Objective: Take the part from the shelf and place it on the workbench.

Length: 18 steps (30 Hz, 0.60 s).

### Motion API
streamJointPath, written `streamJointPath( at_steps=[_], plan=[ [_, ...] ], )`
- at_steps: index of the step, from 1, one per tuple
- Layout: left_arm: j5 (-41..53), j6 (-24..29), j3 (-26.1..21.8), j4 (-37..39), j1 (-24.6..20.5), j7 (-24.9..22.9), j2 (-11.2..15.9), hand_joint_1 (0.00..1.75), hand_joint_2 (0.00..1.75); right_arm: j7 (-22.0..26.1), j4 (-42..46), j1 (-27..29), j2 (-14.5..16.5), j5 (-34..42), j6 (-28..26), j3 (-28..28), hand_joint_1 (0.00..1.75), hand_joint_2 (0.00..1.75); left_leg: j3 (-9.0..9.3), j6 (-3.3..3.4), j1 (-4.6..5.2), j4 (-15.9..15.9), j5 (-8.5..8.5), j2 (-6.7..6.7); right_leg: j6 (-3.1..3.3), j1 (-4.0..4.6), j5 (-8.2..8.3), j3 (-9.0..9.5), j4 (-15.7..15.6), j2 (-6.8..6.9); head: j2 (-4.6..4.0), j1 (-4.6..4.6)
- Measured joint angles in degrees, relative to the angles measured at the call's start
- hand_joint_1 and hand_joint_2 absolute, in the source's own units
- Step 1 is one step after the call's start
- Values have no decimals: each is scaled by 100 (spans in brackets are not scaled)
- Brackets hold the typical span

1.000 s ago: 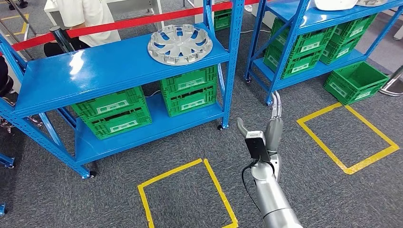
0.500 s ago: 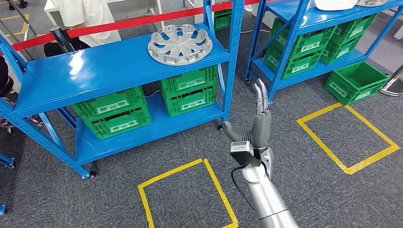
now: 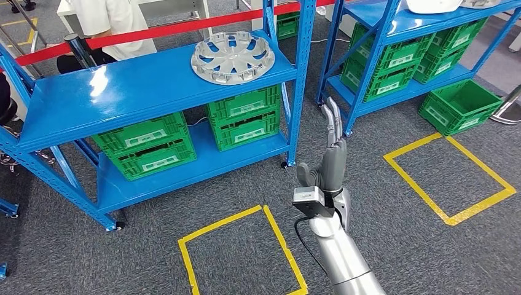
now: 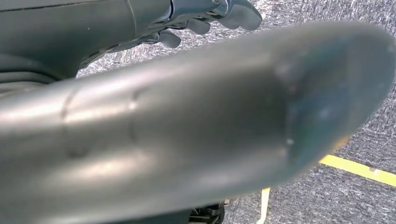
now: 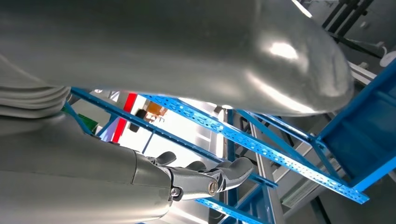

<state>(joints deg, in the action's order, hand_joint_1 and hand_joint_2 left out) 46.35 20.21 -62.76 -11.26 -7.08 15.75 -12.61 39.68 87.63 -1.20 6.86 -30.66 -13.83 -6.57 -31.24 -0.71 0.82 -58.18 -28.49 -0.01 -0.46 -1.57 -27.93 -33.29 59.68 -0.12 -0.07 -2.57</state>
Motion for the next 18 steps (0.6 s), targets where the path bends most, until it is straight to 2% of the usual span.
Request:
streamJointPath(
  at_steps=[1,3,6,7,8,10,11,12,13,14,15,16,17,18],
  plan=[
    [1,12,-1,0,0,5,0,0,0,-9,12,1,0,-10,-4,6,0,0,0,0,1,-1,0,0,-1,-1,1,0,-1,0,0,0],
    [-4,39,-1,-1,-1,22,9,0,0,-45,38,4,4,-33,-19,31,0,0,-5,34,21,-17,-7,-2,-41,-24,20,7,-34,3,0,3],
    [-26,73,-3,0,-6,54,11,0,0,-74,112,6,10,-61,-57,82,0,0,129,159,2,228,120,-20,-112,-21,33,47,-85,9,0,2],
    [-34,80,-4,0,-7,65,9,0,0,-77,131,4,10,-65,-68,93,0,0,192,192,-22,342,186,-28,-120,-4,-46,-2,36,7,0,-3],
    [-42,83,-6,0,-7,73,7,0,0,-87,139,9,9,-70,-80,100,0,0,238,208,-49,415,234,-36,-123,4,-185,-116,287,7,0,-7],
    [-57,84,-8,1,-3,85,-1,0,0,-134,139,45,9,-77,-119,106,0,0,225,214,-59,417,243,-39,-155,-3,-499,-471,973,-1,0,-11],
    [-61,85,-9,2,4,85,-4,0,0,-158,139,69,9,-80,-145,108,0,0,208,200,-67,389,228,-38,-179,-18,-558,-605,1216,1,0,-11],
    [-64,87,-11,3,12,83,-9,0,0,-174,139,86,9,-83,-167,108,0,0,189,175,-81,348,206,-37,-209,-35,-509,-647,1264,2,0,-10],
    [-65,89,-14,5,18,77,-12,0,0,-182,139,96,9,-84,-182,108,0,0,167,137,-106,289,173,-35,-242,-56,-363,-580,1098,7,0,-11],
    [-65,90,-19,7,21,70,-15,0,0,-187,139,100,9,-82,-190,108,0,0,140,86,-138,205,127,-33,-284,-85,-175,-418,750,15,0,-11],
    [-65,91,-26,6,21,65,-9,0,0,-196,134,101,9,-78,-193,109,0,0,97,27,-161,114,72,-30,-314,-97,-57,-278,461,10,0,-15],
    [-69,90,-34,4,18,62,-5,0,0,-207,132,105,10,-74,-200,113,0,0,44,-28,-169,10,2,-25,-293,-101,4,-177,247,1,0,-26],
    [-79,90,-43,2,16,60,2,0,0,-222,131,114,9,-68,-207,118,0,0,2,-74,-168,-69,-55,-21,-246,-97,-1,-140,157,-10,0,-34],
    [-93,90,-50,0,17,59,8,0,0,-235,128,124,8,-65,-217,123,0,0,-25,-104,-158,-106,-93,-17,-171,-79,-44,-165,196,-26,0,-40]
  ],
)
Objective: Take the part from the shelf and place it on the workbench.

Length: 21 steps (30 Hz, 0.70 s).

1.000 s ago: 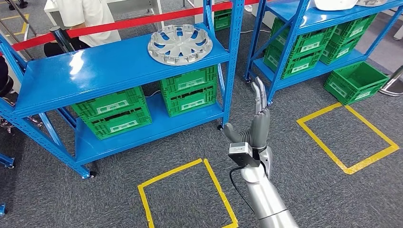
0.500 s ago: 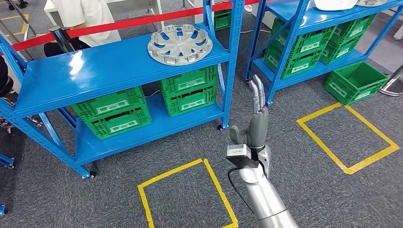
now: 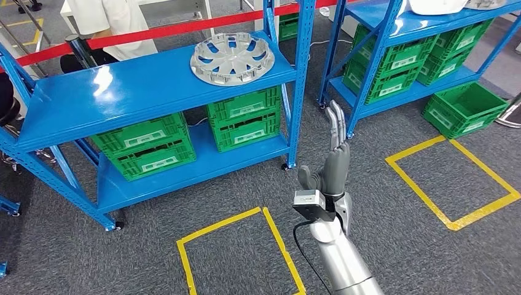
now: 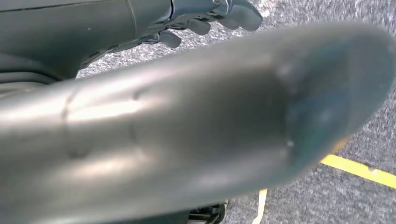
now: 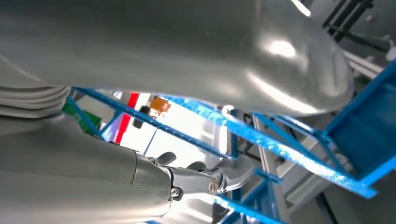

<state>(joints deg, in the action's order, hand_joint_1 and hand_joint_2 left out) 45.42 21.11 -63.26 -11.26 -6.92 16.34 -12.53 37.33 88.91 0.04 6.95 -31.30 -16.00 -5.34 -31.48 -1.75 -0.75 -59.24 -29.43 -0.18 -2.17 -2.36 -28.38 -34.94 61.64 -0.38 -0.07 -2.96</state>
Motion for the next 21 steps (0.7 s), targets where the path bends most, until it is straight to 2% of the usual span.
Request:
streamJointPath(
  at_steps=[1,2,4,5,7,8,9,10,12,13,15,18,20,21],
  plan=[
    [-15,1,-5,0,3,-2,1,0,0,-9,3,9,-2,2,-14,7,0,0,-7,-15,3,-19,-24,2,82,4,-6,-10,2,-4,0,-4],
    [-27,2,-11,0,7,-3,7,0,0,-19,3,18,-3,3,-23,13,0,0,2,-27,-5,-22,-29,3,132,4,-10,-17,10,-3,0,-2],
    [-33,4,-25,0,11,-2,16,0,0,-27,2,29,-4,8,-40,25,0,0,-72,-53,-21,-216,-166,3,200,-1,0,-23,13,-1,0,5],
    [-33,5,-32,0,11,0,18,0,0,-30,2,35,-4,10,-44,31,0,0,-192,-69,-26,-483,-324,3,221,0,6,-28,11,2,0,9],
    [-33,5,-40,1,17,2,18,0,0,-30,2,50,-4,11,-48,39,0,0,-560,-81,-25,-1233,-687,3,243,17,8,-39,11,8,0,12],
    [-33,5,-42,2,25,1,18,0,0,-30,2,61,-4,11,-48,42,0,0,-713,-71,-23,-1527,-775,3,250,31,6,-42,11,10,0,12],
    [-33,5,-44,2,34,1,18,0,0,-30,2,71,-4,11,-48,43,0,0,-783,-46,-16,-1642,-755,4,255,46,4,-41,11,9,0,12],
    [-33,5,-44,3,43,1,18,0,0,-30,2,77,-4,11,-48,45,0,0,-745,-3,-4,-1530,-621,6,258,63,3,-36,11,5,0,12],
    [-33,5,-46,2,49,2,21,0,0,-30,2,75,-3,11,-48,50,0,0,-434,130,54,-816,-211,14,260,85,3,-18,5,-3,0,11],
    [-33,5,-46,2,46,3,24,0,0,-33,2,73,-3,12,-49,52,0,0,-277,192,89,-457,-63,9,254,98,4,-9,0,-4,0,10],
    [-29,2,-47,1,35,3,29,0,0,-54,2,72,-2,20,-58,55,0,0,-137,250,152,-96,31,-8,213,95,14,-3,-25,1,0,12],
    [-16,-9,-50,0,31,-1,28,0,0,-80,5,73,-5,52,-73,54,0,0,-80,250,147,34,104,-16,103,97,32,21,-73,17,0,16],
    [-11,-14,-54,0,26,1,28,0,0,-91,7,70,-11,73,-78,52,0,0,-13,272,114,148,191,-25,65,114,-145,-86,190,21,0,4],
    [-7,-17,-56,0,21,1,27,0,0,-102,5,77,-15,78,-79,52,0,0,-12,289,118,162,202,-32,59,113,-313,-222,492,20,0,-1]
  ],
)
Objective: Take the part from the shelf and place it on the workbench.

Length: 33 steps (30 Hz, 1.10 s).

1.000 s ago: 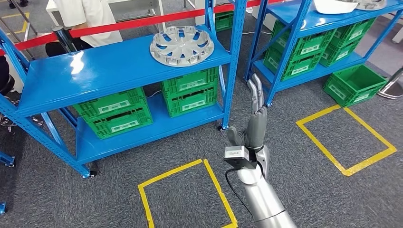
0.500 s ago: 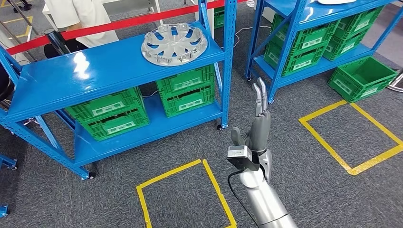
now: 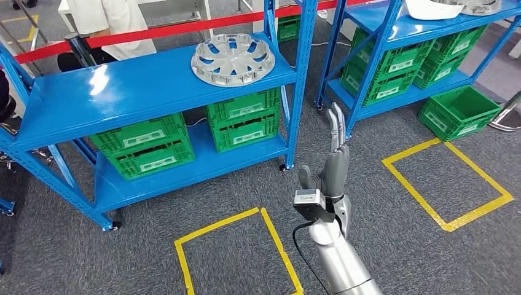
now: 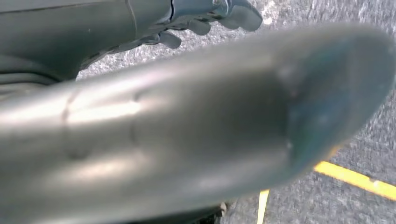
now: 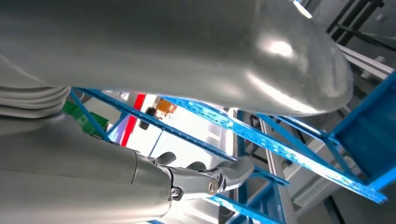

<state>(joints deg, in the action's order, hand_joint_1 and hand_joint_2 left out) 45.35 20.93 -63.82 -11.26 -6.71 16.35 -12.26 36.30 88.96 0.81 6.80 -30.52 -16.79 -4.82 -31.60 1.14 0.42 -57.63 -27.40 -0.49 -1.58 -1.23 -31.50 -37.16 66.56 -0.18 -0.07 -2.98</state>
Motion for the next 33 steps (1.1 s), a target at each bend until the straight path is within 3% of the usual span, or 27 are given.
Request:
streamJointPath(
  at_steps=[2,3,4,6,8,13,15,17,18,19,20,22,23,25,28,30,33],
  plan=[
    [13,-7,-2,0,-8,-5,-1,0,0,-20,-8,19,-7,9,-1,1,0,0,-11,32,15,-14,-4,-5,-17,4,-278,-312,649,0,0,-7],
    [21,-8,-2,0,-7,-9,-3,0,0,-25,-13,28,-11,13,-1,1,0,0,-14,38,22,-30,-17,-6,-22,5,-290,-391,803,0,0,-6],
    [27,-8,-2,0,-6,-14,-4,0,0,-24,-15,31,-16,17,-1,1,0,0,-15,38,26,-49,-32,-5,-24,5,-194,-367,744,1,0,-7],
    [37,-9,-3,0,-11,-17,-8,0,0,-18,-16,28,-19,21,0,1,0,0,-14,14,26,-110,-79,-1,-7,5,152,-59,96,10,0,-7],
    [43,-10,-3,0,-26,-15,-9,0,0,-12,-9,30,-20,31,1,2,0,0,-32,-40,45,-177,-140,5,45,20,338,215,-477,21,0,-7],
    [66,-7,-4,-1,-57,-29,-12,0,0,1,23,49,-23,54,5,-13,0,0,-50,-197,38,-269,-254,2,208,21,334,312,-632,-2,0,-1],
    [71,-2,-4,-1,-68,-55,-12,0,0,4,30,67,-23,54,11,-14,0,0,-269,-278,7,-735,-497,15,254,-15,326,361,-664,1,0,19],
    [72,4,-4,0,-60,-84,-14,0,0,4,30,100,-23,53,15,-14,0,0,-677,-339,-40,-1454,-775,19,267,-26,295,384,-666,1,0,28],
    [72,6,-5,0,-50,-95,-14,0,0,4,30,120,-22,53,16,-14,0,0,-825,-357,-60,-1675,-797,19,263,-31,275,401,-666,-3,0,28],
    [72,7,-5,0,-42,-104,-14,0,0,4,30,135,-22,53,16,-14,0,0,-880,-365,-73,-1702,-708,19,251,-39,253,426,-666,-11,0,28],
    [72,7,-6,0,-38,-109,-14,0,0,4,30,144,-22,54,16,-14,0,0,-820,-364,-81,-1501,-513,19,234,-49,227,462,-666,-19,0,28],
    [72,7,-7,0,-40,-113,-14,0,0,6,32,147,-22,54,16,-14,0,0,-502,-340,-80,-746,-69,20,186,-69,166,545,-671,-28,0,31],
    [72,7,-7,0,-45,-114,-14,0,0,6,33,147,-22,54,16,-14,0,0,-361,-311,-66,-426,39,20,151,-73,135,575,-681,-29,0,36],
    [72,7,-7,0,-49,-118,-13,0,0,14,42,156,-21,52,16,-14,0,0,-240,-226,-31,-139,24,22,63,-73,127,617,-704,-28,0,45],
    [74,7,-8,0,-36,-119,-13,0,0,39,74,185,-20,51,16,-14,0,0,-70,-72,-33,-17,-9,43,-47,-76,175,669,-588,-9,0,28],
    [84,7,-10,0,-39,-117,-18,0,0,49,89,187,-16,40,16,-10,0,0,80,-6,-40,18,-44,53,-68,-70,-15,471,-201,5,0,17],
    [101,7,-11,0,-40,-120,-24,0,0,51,93,230,-11,28,19,-5,0,0,186,35,-11,18,-152,55,-80,-31,-338,-199,695,3,0,12]
  ],
)
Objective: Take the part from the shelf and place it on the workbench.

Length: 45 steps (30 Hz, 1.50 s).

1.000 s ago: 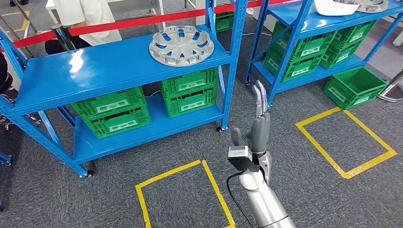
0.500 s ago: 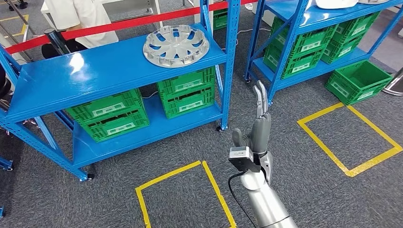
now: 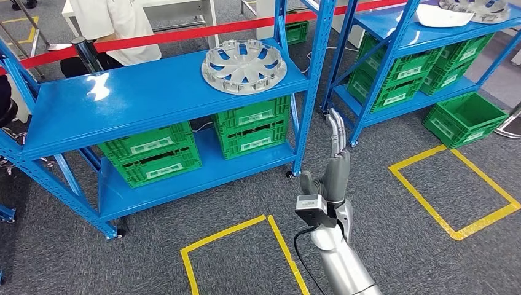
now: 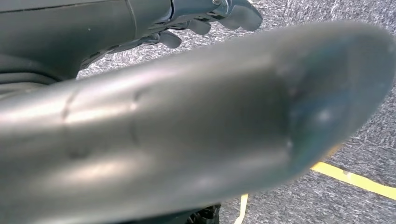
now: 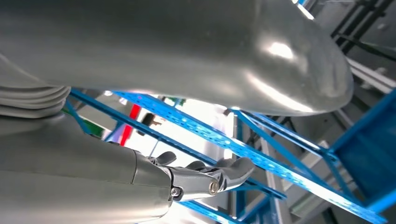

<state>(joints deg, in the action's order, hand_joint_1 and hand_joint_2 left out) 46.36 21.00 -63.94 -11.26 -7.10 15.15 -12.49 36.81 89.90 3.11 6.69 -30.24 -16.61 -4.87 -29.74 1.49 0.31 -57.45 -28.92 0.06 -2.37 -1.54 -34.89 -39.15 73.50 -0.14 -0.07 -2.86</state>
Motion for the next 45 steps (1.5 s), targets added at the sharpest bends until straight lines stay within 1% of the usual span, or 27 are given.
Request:
streamJointPath(
  at_steps=[1,2,4,6,10,11,13,15,16,17,18,19,20,21,23,24,26,28,30,32,33,35,37,39,41,43,45],
  plan=[
    [3,0,-1,0,7,-3,-1,0,0,2,0,13,0,-2,2,-1,0,0,48,-1,7,0,-44,2,4,9,35,-131,58,0,0,-2],
    [5,-1,-2,1,12,-7,-3,0,0,5,0,20,0,-5,5,-1,0,0,111,-8,9,0,-94,4,14,13,180,-156,-91,1,0,-3],
    [8,-2,-4,2,15,-14,-10,0,0,8,-2,27,0,-10,13,-1,0,0,248,-46,5,0,-214,5,33,15,704,8,-781,13,0,-5],
    [9,-2,-6,1,6,-15,-10,0,0,8,-11,27,0,-10,20,1,0,0,335,-112,14,4,-334,7,82,29,954,153,-1272,36,0,7],
    [11,-5,-9,-2,-10,-10,-1,0,0,13,-14,15,6,-10,25,2,0,0,401,-254,21,-196,-335,-4,260,26,887,319,-1358,9,0,21],
    [11,-7,-9,-2,-15,-6,1,0,0,15,-13,6,10,-11,26,3,0,0,272,-288,15,-432,-303,-3,294,18,851,385,-1366,5,0,35],
    [11,-13,-10,-1,-21,-1,2,0,0,19,-11,-1,20,-15,29,7,0,0,-203,-355,-3,-1128,-389,-4,341,9,764,502,-1379,5,0,62],
    [11,-17,-11,0,-5,-2,2,0,0,17,-11,-2,27,-19,32,8,0,0,-712,-387,-19,-1672,-712,-4,358,10,664,601,-1382,-7,0,71],
    [11,-17,-13,0,7,-3,2,0,0,15,-11,-1,28,-18,32,8,0,0,-872,-382,-20,-1734,-817,-3,361,13,607,664,-1383,-17,0,70],
    [11,-16,-15,0,17,-3,3,0,0,15,-11,0,28,-18,32,8,0,0,-948,-360,-14,-1635,-802,-2,363,19,553,737,-1385,-26,0,73],
    [11,-16,-17,0,22,-4,4,0,0,16,-11,-1,29,-18,33,9,0,0,-945,-315,0,-1379,-632,-1,361,31,497,815,-1390,-32,0,72],
    [11,-16,-17,0,23,-3,7,0,0,17,-11,-1,30,-19,36,11,0,0,-884,-244,26,-1016,-334,-3,360,37,446,884,-1407,-32,0,72],
    [11,-17,-17,-1,26,-1,19,0,0,19,-13,-3,34,-21,43,16,0,0,-816,-158,74,-658,-37,5,346,49,400,950,-1425,-34,0,71],
    [10,-17,-18,-1,28,0,27,0,0,18,-16,-5,40,-22,53,25,0,0,-757,-72,121,-387,139,32,320,53,354,1002,-1452,-43,0,70],
    [3,-16,-20,-1,41,4,38,0,0,19,-20,-6,57,-29,79,49,0,0,-655,29,181,-106,194,91,249,57,355,1128,-1485,-69,0,71],
    [-2,-16,-21,-1,43,9,33,0,0,19,-20,-14,63,-32,90,58,0,0,-554,51,174,-42,163,116,218,61,386,1182,-1477,-79,0,71],
    [-6,-15,-22,-1,51,25,31,0,0,19,-28,-63,68,-43,110,70,0,0,-319,81,138,96,294,104,184,71,406,1210,-1281,-60,0,51],
    [-7,-15,-23,-2,47,37,30,0,0,10,-53,-142,69,-56,130,86,0,0,-151,100,113,145,355,73,146,68,209,945,-753,-35,0,34],
    [-6,-15,-22,-1,36,38,25,0,0,-3,-86,-189,70,-64,145,101,0,0,-71,96,106,142,272,66,103,60,-116,473,-178,-31,0,29],
    [1,-15,-23,1,54,36,22,0,0,-10,-114,-198,70,-67,150,102,0,0,23,70,95,140,168,80,69,52,-259,198,-126,-27,0,28],
    [5,-15,-23,2,66,33,21,0,0,-9,-121,-200,70,-69,150,102,0,0,89,44,82,137,108,87,49,43,-125,184,-358,-23,0,28],
    [21,-15,-23,2,77,27,24,0,0,-11,-129,-195,69,-76,150,103,0,0,206,-28,61,108,-34,95,15,20,489,273,-1036,5,0,27],
    [45,-15,-23,-1,66,20,33,0,0,-19,-139,-186,69,-89,149,108,0,0,261,-97,67,85,-163,94,89,25,897,349,-1417,26,0,28],
    [66,-16,-23,-3,46,13,40,0,0,-26,-143,-190,69,-110,145,114,0,0,280,-153,73,32,-196,93,218,34,894,394,-1434,7,0,32],
    [74,-17,-21,-5,22,17,46,0,0,-28,-134,-194,73,-131,140,122,0,0,141,-221,64,-295,-108,79,294,16,841,485,-1442,-8,0,46],
    [76,-19,-20,-7,0,34,47,0,0,-31,-126,-190,78,-145,137,139,0,0,-275,-297,40,-939,-107,52,337,4,752,609,-1464,-2,0,65],
    [70,-20,-21,-4,-1,48,44,0,0,-45,-125,-188,79,-151,135,149,0,0,-786,-346,9,-1543,-399,31,350,-1,646,732,-1474,-1,0,74]
  ],
)
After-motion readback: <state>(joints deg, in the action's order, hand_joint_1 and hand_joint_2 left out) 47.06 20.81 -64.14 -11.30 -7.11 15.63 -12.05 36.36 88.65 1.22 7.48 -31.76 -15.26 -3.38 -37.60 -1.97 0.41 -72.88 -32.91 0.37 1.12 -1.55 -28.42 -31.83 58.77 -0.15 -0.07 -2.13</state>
